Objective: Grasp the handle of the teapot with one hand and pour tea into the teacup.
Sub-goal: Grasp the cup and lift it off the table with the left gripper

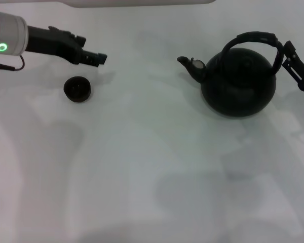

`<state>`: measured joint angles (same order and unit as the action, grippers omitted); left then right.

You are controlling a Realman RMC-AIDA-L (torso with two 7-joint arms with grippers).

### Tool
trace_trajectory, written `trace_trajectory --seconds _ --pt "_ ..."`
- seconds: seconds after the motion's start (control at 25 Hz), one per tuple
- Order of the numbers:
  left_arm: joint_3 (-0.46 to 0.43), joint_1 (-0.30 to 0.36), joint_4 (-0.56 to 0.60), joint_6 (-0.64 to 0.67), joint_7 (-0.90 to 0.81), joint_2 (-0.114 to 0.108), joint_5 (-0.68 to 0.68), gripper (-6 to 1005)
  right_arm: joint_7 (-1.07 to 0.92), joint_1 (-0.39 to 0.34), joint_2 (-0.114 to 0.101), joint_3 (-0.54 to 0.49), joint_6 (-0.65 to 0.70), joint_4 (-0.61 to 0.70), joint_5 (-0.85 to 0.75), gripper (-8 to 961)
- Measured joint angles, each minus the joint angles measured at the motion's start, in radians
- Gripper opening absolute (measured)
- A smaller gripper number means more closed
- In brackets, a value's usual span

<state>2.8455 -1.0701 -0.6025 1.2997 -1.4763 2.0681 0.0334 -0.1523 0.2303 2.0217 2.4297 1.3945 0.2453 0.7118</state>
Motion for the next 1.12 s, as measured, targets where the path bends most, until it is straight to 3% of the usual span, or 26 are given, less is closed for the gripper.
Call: trace_trajectory --seconds 0.4,1.12 --pt "0.002 -0.018 0.000 -0.016 -0.069 0.002 0.124 842 0.001 0.011 0.000 0.000 -0.003 0.000 0.000 885" --pt "0.001 -0.007 0.035 -0.060 -0.088 0.006 0.172 840 0.001 0.015 -0.002 0.000 -0.008 -0.004 0.000 884"
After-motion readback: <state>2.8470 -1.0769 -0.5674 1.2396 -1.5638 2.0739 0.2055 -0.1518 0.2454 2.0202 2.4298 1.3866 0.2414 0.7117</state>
